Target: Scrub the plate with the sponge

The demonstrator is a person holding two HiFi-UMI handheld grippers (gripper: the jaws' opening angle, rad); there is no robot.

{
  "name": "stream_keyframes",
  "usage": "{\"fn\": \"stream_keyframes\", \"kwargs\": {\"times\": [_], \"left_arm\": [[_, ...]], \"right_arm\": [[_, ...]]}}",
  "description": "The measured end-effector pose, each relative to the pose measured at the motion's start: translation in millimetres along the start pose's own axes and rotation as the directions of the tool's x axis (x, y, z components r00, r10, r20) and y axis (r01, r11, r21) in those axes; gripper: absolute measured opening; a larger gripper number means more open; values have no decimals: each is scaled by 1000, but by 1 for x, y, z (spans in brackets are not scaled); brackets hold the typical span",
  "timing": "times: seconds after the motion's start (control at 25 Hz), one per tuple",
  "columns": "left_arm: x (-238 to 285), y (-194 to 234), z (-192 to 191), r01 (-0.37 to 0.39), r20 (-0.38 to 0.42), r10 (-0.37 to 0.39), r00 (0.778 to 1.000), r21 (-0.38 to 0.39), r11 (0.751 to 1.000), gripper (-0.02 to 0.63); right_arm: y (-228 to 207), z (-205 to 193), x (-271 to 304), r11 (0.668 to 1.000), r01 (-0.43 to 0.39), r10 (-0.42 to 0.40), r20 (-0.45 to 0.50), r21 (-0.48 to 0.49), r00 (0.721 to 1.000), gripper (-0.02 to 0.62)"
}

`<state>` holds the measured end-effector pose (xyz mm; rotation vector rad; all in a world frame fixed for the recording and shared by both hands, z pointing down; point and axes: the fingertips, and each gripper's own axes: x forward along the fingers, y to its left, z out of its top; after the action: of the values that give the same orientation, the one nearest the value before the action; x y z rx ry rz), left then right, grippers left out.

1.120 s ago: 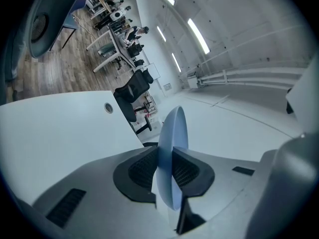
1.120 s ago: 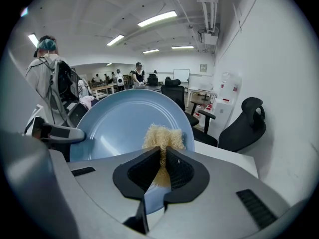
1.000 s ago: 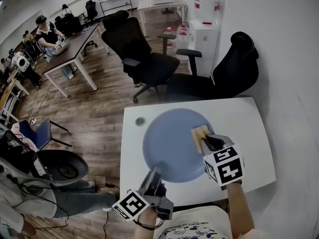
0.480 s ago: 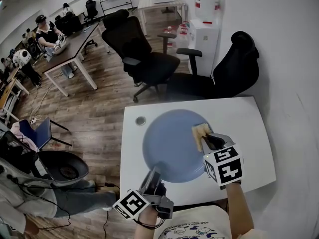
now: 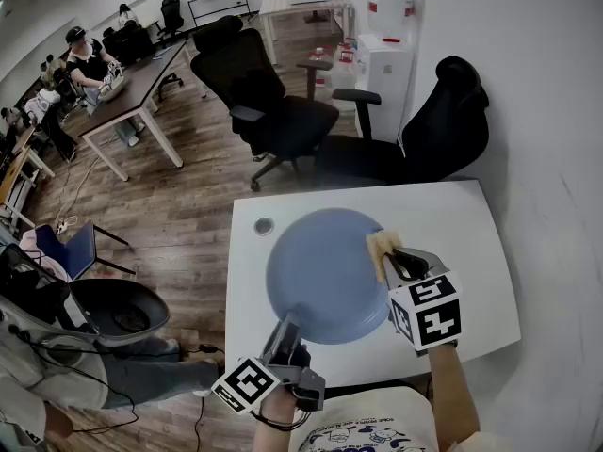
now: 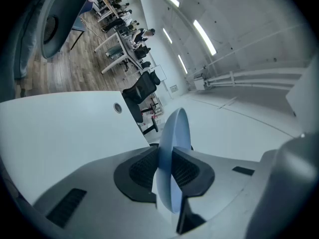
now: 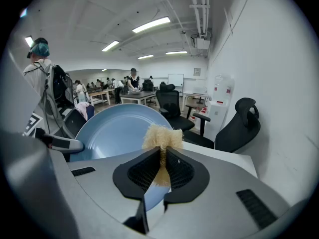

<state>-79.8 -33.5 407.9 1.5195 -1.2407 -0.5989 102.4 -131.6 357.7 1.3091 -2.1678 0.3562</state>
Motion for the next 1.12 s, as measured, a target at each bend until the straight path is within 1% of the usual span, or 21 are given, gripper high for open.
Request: {"fn": "stream_keyframes", "kwargs": {"times": [0.2,0.52,0.88,1.12], "left_arm": [[-4,2,0,-17,5,17,1000,-12,1000,67],[2,11,2,-40,15,40,999,-26,999,67],[1,15,-2,-55,10,55,998,-21,998,67],[6,16,-6,-58,7,58,998,-25,998,67]], "right_arm": [[-1,-2,-8,1000,24,-24,12,15,1000,44],[1,2,-9,1000,13,-14,35,16,999,44],[11,-5,-13,998,10,-14,76,54,997,46],[17,-9,-11,999,-5,0,90,52,996,44]]}}
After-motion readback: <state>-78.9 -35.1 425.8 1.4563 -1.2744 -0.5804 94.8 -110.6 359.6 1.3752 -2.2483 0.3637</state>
